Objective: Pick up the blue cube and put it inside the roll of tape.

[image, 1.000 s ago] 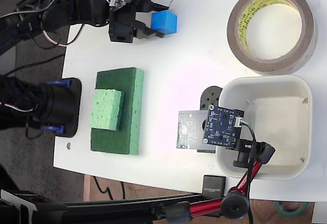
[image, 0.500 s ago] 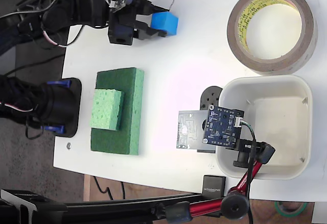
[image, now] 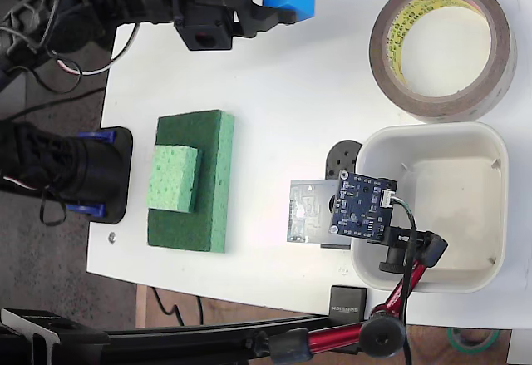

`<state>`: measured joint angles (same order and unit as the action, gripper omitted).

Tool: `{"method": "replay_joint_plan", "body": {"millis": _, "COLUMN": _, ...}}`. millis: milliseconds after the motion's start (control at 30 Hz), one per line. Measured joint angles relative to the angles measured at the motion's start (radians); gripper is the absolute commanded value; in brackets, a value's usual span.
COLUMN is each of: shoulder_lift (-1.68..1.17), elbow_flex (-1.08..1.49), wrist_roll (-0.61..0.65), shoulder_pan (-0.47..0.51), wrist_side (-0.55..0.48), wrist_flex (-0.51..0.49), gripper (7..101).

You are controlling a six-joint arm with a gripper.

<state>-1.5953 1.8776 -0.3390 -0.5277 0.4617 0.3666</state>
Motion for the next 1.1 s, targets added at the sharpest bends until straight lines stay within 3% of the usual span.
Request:
{"method": "replay_joint_plan", "body": {"millis": 133, "shoulder_lift": 0.075, "elbow_flex": -0.069, "wrist_roll": 0.055, "shoulder_pan": 0.112, "wrist_side": -0.138, "wrist_flex": -0.078, "gripper": 44.4}}
{"method": "replay_joint_plan", "body": {"millis": 367, "shoulder_lift": 0.242, "elbow_flex": -0.175, "wrist_roll": 0.078, "shoulder_pan": 0.229, "wrist_side": -0.258, "wrist_flex": -0.201, "gripper": 44.4}}
{"method": "replay_joint_plan", "body": {"millis": 900, "shoulder_lift": 0.515, "elbow_flex": -0.425, "wrist_roll": 0.078, "shoulder_pan": 0.295, "wrist_side": -0.360, "wrist_flex": -0.204, "gripper": 47.3}}
{"method": "replay_joint_plan", "body": {"millis": 967, "shoulder_lift": 0.523, "elbow_flex": -0.434, "wrist_roll": 0.080, "shoulder_pan": 0.298, "wrist_side": -0.364, "wrist_flex": -0.201, "gripper": 51.9}}
{"method": "replay_joint_plan", "body": {"millis": 1033, "shoulder_lift": 0.531, "elbow_flex": -0.453, "wrist_roll": 0.081, "shoulder_pan": 0.298, "wrist_side": -0.367, "wrist_flex": -0.186, "gripper": 65.9}}
{"method": "replay_joint_plan", "body": {"millis": 1100, "shoulder_lift": 0.541, "elbow_flex": -0.468, "wrist_roll": 0.083, "shoulder_pan": 0.299, "wrist_side": -0.370, "wrist_flex": -0.175, "gripper": 94.9}}
